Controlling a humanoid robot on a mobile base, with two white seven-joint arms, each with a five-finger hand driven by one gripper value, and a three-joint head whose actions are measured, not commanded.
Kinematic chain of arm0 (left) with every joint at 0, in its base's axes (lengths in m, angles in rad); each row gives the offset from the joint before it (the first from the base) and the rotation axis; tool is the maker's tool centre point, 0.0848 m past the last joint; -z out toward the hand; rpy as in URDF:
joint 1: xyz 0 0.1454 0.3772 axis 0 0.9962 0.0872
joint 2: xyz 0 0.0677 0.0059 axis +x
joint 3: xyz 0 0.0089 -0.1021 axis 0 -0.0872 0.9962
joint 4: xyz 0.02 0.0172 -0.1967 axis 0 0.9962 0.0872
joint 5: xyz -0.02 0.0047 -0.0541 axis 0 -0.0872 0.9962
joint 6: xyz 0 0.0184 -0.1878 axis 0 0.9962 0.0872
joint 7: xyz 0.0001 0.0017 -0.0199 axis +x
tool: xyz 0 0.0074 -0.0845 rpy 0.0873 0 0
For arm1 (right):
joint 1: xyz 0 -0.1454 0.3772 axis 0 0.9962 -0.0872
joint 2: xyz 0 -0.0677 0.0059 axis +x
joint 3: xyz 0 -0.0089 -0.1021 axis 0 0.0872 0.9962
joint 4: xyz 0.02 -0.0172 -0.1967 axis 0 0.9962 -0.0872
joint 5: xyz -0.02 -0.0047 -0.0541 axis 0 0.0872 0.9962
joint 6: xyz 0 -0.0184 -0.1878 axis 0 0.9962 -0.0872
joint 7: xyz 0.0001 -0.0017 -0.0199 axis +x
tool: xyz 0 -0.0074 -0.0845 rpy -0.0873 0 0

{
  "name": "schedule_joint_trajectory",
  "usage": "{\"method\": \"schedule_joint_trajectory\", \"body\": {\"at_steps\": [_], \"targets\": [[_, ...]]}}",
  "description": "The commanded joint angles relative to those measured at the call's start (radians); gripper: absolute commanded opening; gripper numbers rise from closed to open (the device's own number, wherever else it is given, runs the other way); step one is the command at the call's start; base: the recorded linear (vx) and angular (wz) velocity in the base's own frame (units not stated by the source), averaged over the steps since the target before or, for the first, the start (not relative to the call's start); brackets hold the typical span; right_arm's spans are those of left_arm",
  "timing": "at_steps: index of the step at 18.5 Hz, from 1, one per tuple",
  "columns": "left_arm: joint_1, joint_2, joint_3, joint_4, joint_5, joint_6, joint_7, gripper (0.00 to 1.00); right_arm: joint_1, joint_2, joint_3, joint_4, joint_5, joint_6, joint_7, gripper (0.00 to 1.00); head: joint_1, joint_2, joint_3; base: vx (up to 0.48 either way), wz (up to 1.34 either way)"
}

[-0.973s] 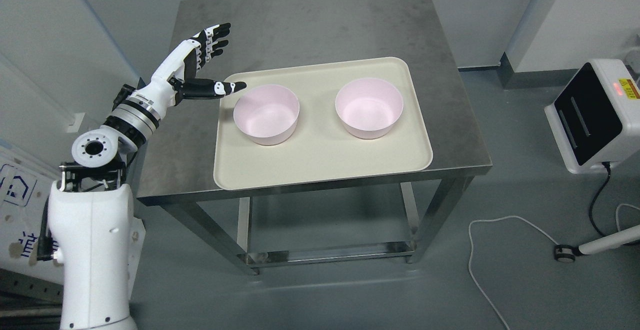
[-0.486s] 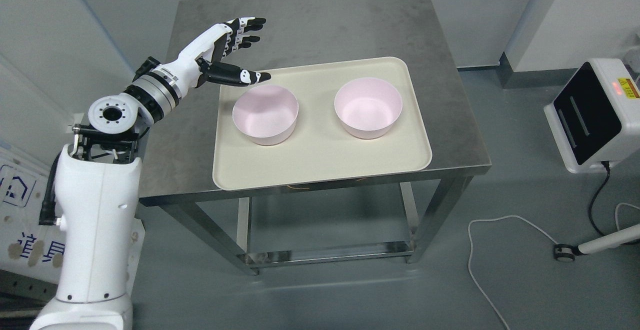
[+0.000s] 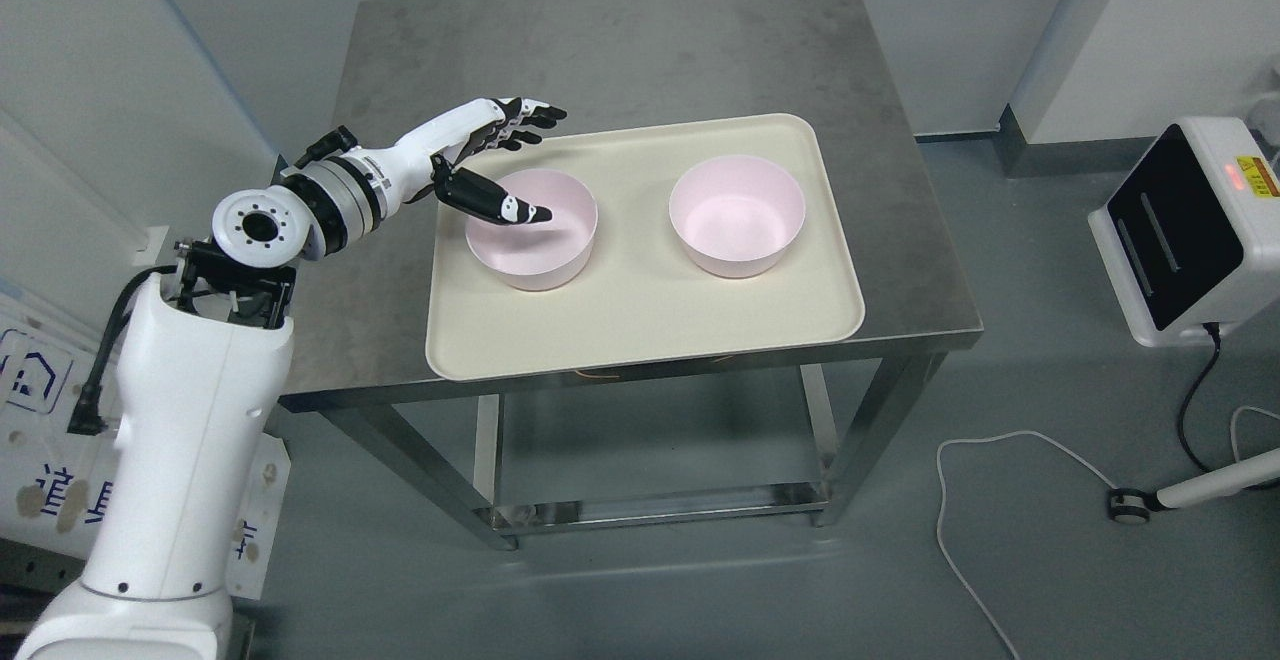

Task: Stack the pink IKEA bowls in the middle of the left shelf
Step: 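Grip the rim of the nearer pink bowl with the left hand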

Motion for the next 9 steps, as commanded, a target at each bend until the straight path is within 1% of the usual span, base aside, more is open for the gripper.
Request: {"method": "schedule_joint_trajectory", "body": {"at_steps": [1, 5, 6, 8, 9], "targets": [[-0.007, 0.068, -0.082, 0.026, -0.129, -0.001, -0.003, 0.78, 0.0, -0.017, -0.011, 0.0, 0.008, 0.001, -0.001, 1.0, 0.0, 0.0, 0.0, 0.0, 0.0], [-0.009, 0.054, -0.082, 0.026, -0.22, -0.001, -0.003, 0.74, 0.0, -0.017, -0.011, 0.0, 0.008, 0.001, -0.001, 1.0, 0.0, 0.0, 0.0, 0.0, 0.0], [-0.027, 0.048, -0.082, 0.026, -0.228, -0.001, -0.003, 0.7, 0.0, -0.017, -0.011, 0.0, 0.008, 0.001, -0.001, 1.0, 0.0, 0.0, 0.0, 0.0, 0.0], [-0.038, 0.042, -0.088, 0.026, -0.228, -0.006, -0.003, 0.66, 0.0, -0.017, -0.011, 0.0, 0.008, 0.001, -0.001, 1.0, 0.0, 0.0, 0.0, 0.0, 0.0], [-0.041, 0.027, -0.093, 0.026, -0.228, -0.012, -0.003, 0.65, 0.0, -0.017, -0.011, -0.001, 0.008, 0.001, -0.001, 1.0, 0.0, 0.0, 0.0, 0.0, 0.0]]}}
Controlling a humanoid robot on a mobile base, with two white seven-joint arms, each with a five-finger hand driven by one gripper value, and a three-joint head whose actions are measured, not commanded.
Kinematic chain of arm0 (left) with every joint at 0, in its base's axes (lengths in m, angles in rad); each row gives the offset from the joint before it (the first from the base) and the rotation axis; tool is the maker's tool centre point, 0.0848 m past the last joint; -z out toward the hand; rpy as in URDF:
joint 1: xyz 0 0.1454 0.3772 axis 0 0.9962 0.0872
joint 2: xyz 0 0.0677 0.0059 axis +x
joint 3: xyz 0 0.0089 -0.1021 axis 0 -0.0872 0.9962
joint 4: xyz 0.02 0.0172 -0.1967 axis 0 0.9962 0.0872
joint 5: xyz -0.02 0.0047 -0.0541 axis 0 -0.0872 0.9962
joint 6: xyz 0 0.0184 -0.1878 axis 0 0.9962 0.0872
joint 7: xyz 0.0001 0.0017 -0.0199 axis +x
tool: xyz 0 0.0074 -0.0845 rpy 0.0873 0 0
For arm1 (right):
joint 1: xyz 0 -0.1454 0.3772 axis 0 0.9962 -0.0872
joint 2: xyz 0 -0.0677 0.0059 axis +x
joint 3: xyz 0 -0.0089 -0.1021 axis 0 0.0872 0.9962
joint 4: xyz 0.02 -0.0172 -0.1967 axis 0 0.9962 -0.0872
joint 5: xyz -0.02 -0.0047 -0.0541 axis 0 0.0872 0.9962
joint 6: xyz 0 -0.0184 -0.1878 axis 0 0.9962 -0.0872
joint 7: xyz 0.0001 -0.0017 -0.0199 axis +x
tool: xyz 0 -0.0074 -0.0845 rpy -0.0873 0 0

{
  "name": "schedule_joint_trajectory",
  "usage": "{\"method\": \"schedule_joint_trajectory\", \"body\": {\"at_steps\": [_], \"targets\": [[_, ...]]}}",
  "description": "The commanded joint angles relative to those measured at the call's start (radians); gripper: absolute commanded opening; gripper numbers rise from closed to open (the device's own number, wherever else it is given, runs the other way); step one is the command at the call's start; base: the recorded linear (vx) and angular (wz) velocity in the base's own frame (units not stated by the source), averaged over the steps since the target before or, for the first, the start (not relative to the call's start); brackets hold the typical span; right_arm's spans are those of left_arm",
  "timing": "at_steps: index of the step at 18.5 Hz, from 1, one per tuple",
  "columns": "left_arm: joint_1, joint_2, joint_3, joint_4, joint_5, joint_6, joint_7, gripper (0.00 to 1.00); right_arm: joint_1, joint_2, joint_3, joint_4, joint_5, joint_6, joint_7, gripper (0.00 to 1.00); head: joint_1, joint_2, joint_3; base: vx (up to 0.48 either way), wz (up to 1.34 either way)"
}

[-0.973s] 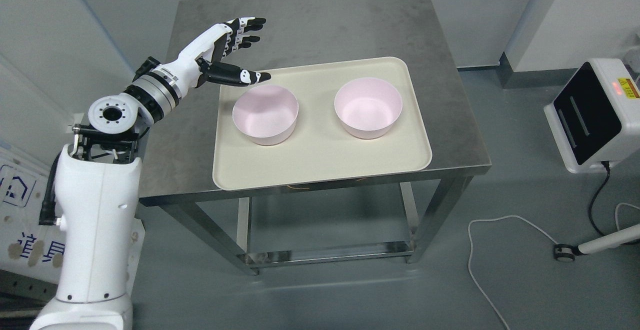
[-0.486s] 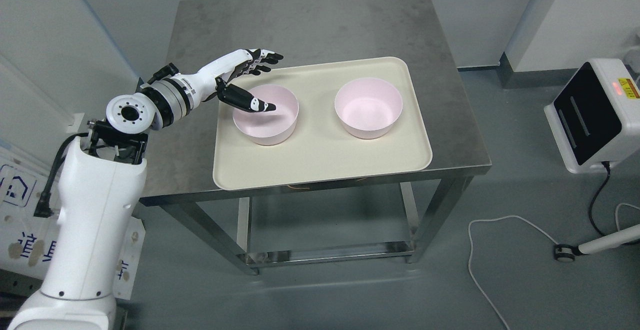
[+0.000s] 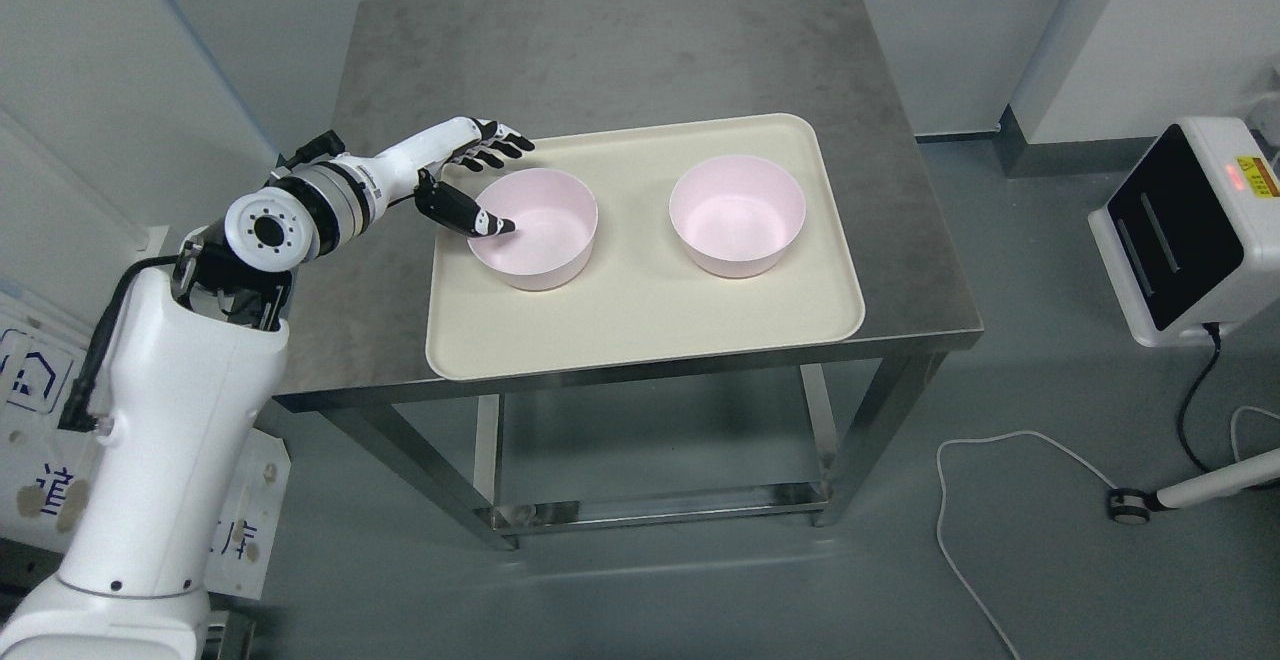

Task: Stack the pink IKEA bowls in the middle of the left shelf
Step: 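Grip the rim of the nearer pink bowl with the left hand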

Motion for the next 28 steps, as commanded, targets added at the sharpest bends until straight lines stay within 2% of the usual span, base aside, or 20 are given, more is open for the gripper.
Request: {"method": "schedule_joint_trajectory", "body": {"at_steps": [1, 3, 8, 12, 14, 18, 22, 24, 26, 28], "targets": [[-0.024, -0.022, -0.045, 0.011, -0.063, -0.03, 0.0, 0.62, 0.0, -0.017, -0.011, 0.0, 0.008, 0.001, -0.001, 1.0, 0.0, 0.0, 0.0, 0.0, 0.0], [-0.024, -0.039, -0.06, 0.014, -0.091, -0.059, -0.001, 0.58, 0.0, -0.017, -0.011, 0.0, 0.008, 0.001, -0.001, 1.0, 0.0, 0.0, 0.0, 0.0, 0.0], [-0.023, -0.085, -0.091, 0.035, -0.212, -0.091, -0.001, 0.55, 0.0, -0.017, -0.011, 0.0, 0.008, 0.001, -0.001, 1.0, 0.0, 0.0, 0.0, 0.0, 0.0], [-0.018, -0.092, -0.063, 0.093, -0.221, -0.345, 0.0, 0.31, 0.0, -0.017, -0.011, 0.0, 0.008, 0.001, -0.001, 1.0, 0.0, 0.0, 0.0, 0.0, 0.0], [-0.018, -0.112, -0.014, 0.118, -0.221, -0.416, 0.0, 0.17, 0.0, -0.017, -0.011, 0.0, 0.008, 0.001, -0.001, 1.0, 0.0, 0.0, 0.0, 0.0, 0.0], [-0.018, -0.137, 0.012, 0.155, -0.221, -0.49, 0.0, 0.01, 0.0, -0.017, -0.011, 0.0, 0.008, 0.001, -0.001, 1.0, 0.0, 0.0, 0.0, 0.0, 0.0], [-0.087, -0.209, 0.108, 0.158, -0.215, -0.488, -0.001, 0.0, 0.0, -0.017, -0.011, 0.0, 0.008, 0.001, -0.002, 1.0, 0.0, 0.0, 0.0, 0.0, 0.0], [-0.15, -0.285, 0.153, 0.158, -0.214, -0.482, -0.01, 0.0, 0.0, -0.017, -0.011, 0.0, 0.008, 0.001, -0.001, 1.0, 0.0, 0.0, 0.0, 0.0, 0.0], [-0.207, -0.371, 0.164, 0.17, -0.212, -0.478, -0.012, 0.0, 0.0, -0.017, -0.011, 0.0, 0.008, 0.001, -0.001, 1.0, 0.0, 0.0, 0.0, 0.0, 0.0], [-0.242, -0.397, 0.147, 0.188, -0.211, -0.45, -0.012, 0.0, 0.0, -0.017, -0.011, 0.0, 0.008, 0.001, -0.001, 1.0, 0.0, 0.0, 0.0, 0.0, 0.0]]}}
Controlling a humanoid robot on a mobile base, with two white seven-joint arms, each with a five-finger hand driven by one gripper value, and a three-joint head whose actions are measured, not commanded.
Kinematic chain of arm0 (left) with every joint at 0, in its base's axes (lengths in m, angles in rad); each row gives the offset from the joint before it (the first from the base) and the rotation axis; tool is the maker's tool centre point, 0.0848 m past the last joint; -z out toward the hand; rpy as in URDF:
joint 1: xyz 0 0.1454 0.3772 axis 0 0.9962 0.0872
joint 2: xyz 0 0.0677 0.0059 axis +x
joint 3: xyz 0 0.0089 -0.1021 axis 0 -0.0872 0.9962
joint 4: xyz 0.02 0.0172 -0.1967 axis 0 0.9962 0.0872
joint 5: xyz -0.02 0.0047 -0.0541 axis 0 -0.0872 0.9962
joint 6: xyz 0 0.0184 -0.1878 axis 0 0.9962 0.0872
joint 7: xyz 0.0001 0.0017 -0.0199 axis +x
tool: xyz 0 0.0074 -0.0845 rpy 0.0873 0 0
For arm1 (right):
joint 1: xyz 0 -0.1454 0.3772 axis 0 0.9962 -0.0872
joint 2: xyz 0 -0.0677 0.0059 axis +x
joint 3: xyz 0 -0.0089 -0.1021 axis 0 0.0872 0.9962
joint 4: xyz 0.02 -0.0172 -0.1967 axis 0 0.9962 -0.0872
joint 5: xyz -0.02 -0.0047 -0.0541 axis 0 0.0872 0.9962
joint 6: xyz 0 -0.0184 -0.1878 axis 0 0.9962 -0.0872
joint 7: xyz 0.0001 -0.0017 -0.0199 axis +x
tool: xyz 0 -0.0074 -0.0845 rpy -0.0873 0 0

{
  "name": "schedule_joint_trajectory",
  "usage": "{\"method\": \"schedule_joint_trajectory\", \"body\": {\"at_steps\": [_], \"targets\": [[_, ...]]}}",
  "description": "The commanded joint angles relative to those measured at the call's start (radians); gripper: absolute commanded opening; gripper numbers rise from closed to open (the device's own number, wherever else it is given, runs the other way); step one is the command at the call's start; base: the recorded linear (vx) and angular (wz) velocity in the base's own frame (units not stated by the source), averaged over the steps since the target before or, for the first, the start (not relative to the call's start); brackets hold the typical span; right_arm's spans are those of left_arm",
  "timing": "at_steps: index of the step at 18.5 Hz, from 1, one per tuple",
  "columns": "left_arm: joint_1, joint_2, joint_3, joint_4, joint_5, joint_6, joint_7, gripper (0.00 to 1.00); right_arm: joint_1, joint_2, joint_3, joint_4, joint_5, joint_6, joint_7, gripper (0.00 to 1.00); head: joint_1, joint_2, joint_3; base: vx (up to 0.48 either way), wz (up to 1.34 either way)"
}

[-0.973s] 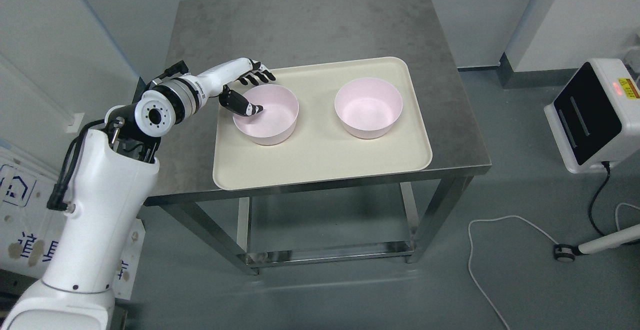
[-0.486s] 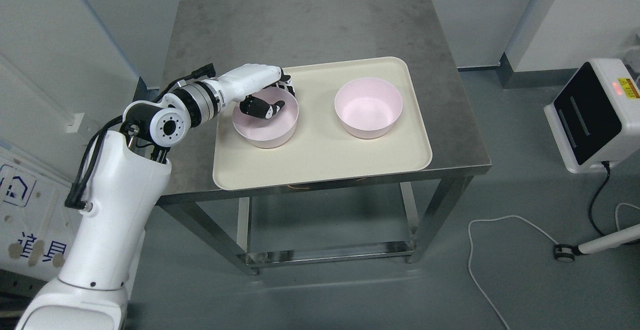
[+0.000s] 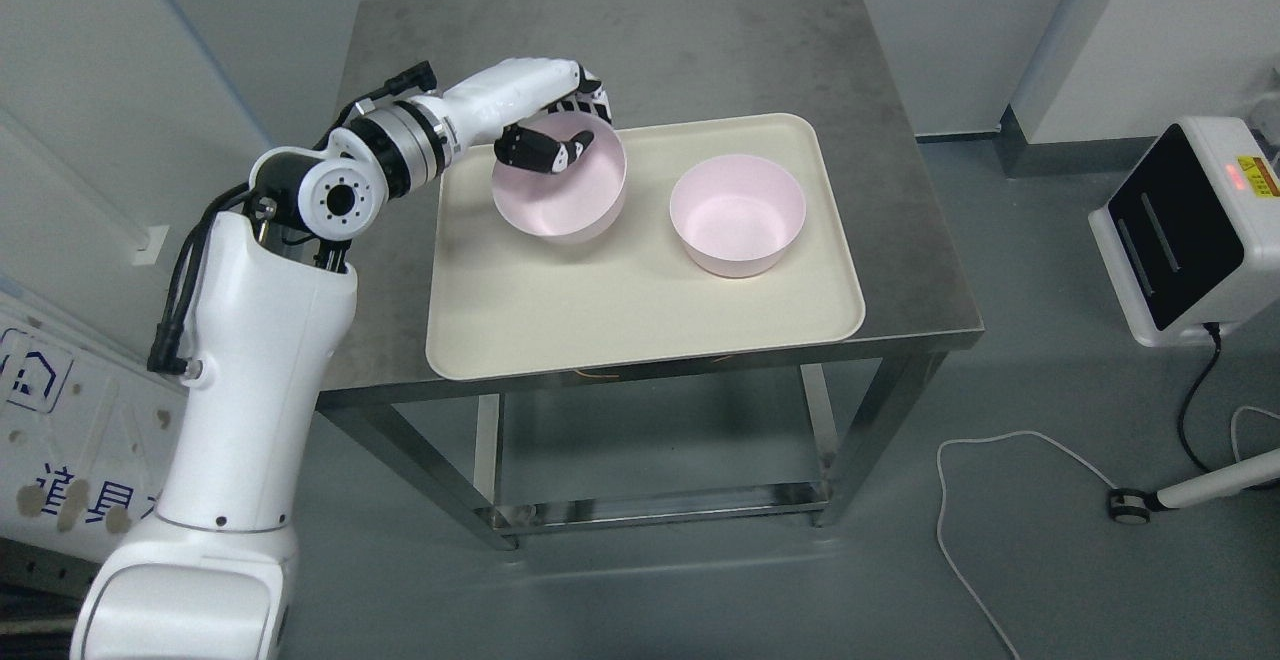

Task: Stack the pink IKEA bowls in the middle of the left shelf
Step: 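Carry the pink bowl over and lower it into the other pink bowl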

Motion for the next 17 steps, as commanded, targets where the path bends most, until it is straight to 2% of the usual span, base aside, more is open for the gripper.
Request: {"method": "schedule_joint_trajectory", "body": {"at_steps": [1, 4, 7, 10, 14, 17], "targets": [[-0.114, -0.193, 0.04, 0.072, 0.009, 0.039, 0.005, 0.01, 0.0, -0.017, -0.011, 0.0, 0.008, 0.001, 0.0, 1.0, 0.0, 0.0, 0.0, 0.0, 0.0], [-0.116, -0.193, -0.202, 0.125, 0.034, 0.037, 0.076, 0.02, 0.0, -0.017, -0.011, 0.0, 0.008, 0.001, 0.0, 1.0, 0.0, 0.0, 0.0, 0.0, 0.0], [-0.113, -0.193, -0.323, 0.168, 0.038, 0.03, 0.125, 0.02, 0.0, -0.017, -0.011, -0.001, 0.008, 0.001, 0.0, 1.0, 0.0, 0.0, 0.0, 0.0, 0.0], [-0.113, -0.193, -0.339, 0.173, 0.028, 0.026, 0.115, 0.02, 0.0, -0.017, -0.011, 0.0, 0.008, 0.001, 0.0, 1.0, 0.0, 0.0, 0.0, 0.0, 0.0], [-0.105, -0.193, -0.301, 0.168, -0.011, 0.023, 0.032, 0.02, 0.0, -0.017, -0.011, 0.0, 0.008, 0.001, 0.0, 1.0, 0.0, 0.0, 0.0, 0.0, 0.0], [-0.107, -0.193, -0.299, 0.167, -0.018, 0.023, 0.032, 0.02, 0.0, -0.017, -0.011, 0.0, 0.008, 0.001, 0.0, 1.0, 0.0, 0.0, 0.0, 0.0, 0.0]]}}
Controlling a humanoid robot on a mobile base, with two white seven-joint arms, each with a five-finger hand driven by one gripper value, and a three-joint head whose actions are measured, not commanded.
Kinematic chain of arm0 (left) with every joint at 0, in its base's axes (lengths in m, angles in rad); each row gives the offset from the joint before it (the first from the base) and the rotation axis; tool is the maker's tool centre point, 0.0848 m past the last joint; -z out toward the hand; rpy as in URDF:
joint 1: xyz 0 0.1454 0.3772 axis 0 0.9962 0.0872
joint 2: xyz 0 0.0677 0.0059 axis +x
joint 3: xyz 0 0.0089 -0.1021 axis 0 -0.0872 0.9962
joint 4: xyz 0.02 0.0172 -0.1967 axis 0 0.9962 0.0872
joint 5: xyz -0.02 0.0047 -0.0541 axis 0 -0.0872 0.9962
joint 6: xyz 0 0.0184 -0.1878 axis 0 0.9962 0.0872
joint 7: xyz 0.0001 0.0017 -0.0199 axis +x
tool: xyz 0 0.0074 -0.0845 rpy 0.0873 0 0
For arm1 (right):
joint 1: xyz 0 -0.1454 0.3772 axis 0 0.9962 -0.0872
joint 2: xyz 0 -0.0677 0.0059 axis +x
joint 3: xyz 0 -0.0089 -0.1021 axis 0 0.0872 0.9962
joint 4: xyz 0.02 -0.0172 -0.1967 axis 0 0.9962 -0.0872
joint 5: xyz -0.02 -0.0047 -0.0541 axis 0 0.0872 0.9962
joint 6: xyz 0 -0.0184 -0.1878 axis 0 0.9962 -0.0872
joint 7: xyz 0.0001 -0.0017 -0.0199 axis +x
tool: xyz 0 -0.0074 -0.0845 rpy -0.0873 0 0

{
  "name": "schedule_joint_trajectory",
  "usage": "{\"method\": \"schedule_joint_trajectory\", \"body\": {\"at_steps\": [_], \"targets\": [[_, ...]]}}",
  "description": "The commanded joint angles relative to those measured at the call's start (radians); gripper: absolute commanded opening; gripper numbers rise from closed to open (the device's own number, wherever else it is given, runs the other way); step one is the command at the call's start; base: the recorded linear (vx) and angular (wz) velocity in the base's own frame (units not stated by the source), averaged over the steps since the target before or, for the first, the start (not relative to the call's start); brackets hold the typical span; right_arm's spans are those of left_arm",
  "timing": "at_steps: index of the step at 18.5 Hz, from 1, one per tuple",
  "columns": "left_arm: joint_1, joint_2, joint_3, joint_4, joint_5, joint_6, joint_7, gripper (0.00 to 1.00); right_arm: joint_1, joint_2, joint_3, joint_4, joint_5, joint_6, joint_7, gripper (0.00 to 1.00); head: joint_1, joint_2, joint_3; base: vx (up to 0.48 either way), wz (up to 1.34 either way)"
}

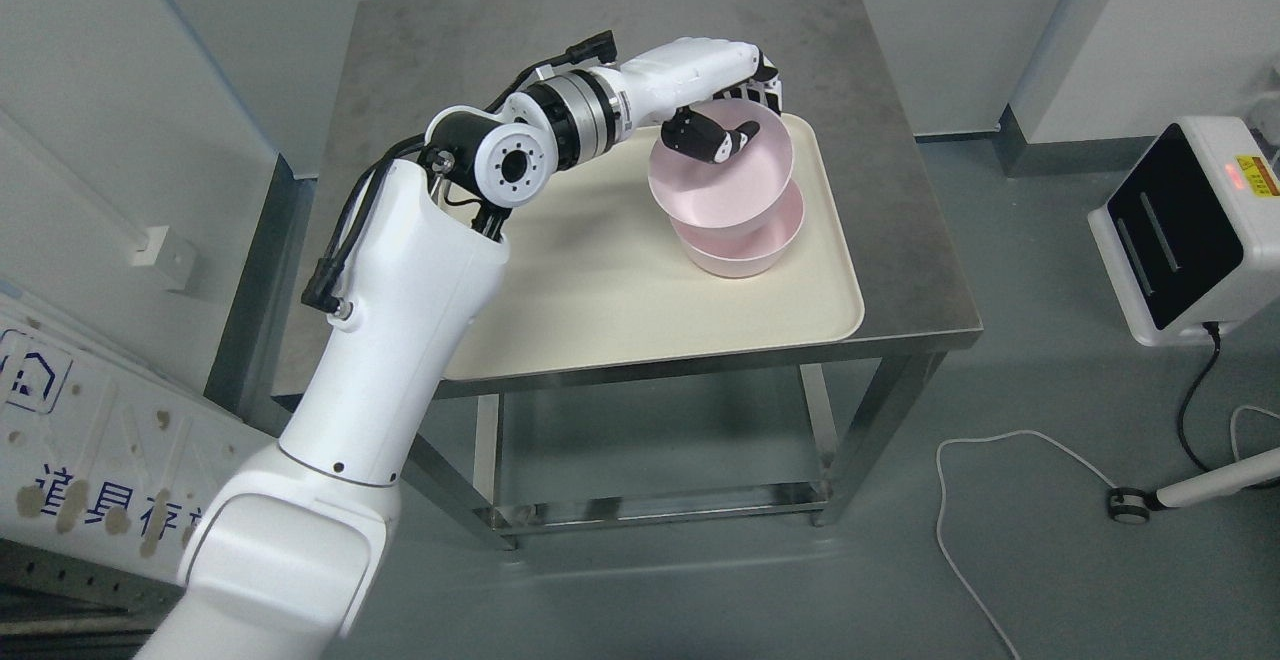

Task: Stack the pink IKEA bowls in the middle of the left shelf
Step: 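Carry the pink bowl over and lower it into the other pink bowl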

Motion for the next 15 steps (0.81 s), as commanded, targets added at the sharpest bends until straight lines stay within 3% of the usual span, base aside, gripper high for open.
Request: {"method": "schedule_joint_trajectory", "body": {"at_steps": [1, 11, 12, 14, 15], "targets": [[-0.004, -0.027, -0.08, 0.043, -0.026, -0.002, -0.014, 0.03, 0.0, -0.017, -0.011, 0.0, 0.008, 0.001, 0.0, 1.0, 0.0, 0.0, 0.0, 0.0, 0.0], [-0.006, -0.027, -0.034, 0.044, -0.115, -0.004, -0.003, 0.08, 0.0, -0.017, -0.011, 0.0, 0.008, 0.001, 0.0, 1.0, 0.0, 0.0, 0.0, 0.0, 0.0], [-0.007, -0.027, -0.032, 0.046, -0.117, -0.004, -0.003, 0.15, 0.0, -0.017, -0.011, 0.0, 0.008, 0.001, 0.0, 1.0, 0.0, 0.0, 0.0, 0.0, 0.0], [-0.012, -0.027, -0.034, 0.046, -0.118, -0.002, -0.005, 0.55, 0.0, -0.017, -0.011, 0.0, 0.008, 0.001, 0.0, 1.0, 0.0, 0.0, 0.0, 0.0, 0.0], [-0.013, -0.027, -0.023, 0.044, -0.117, -0.002, -0.006, 0.65, 0.0, -0.017, -0.011, 0.0, 0.008, 0.001, 0.0, 1.0, 0.0, 0.0, 0.0, 0.0, 0.0]]}}
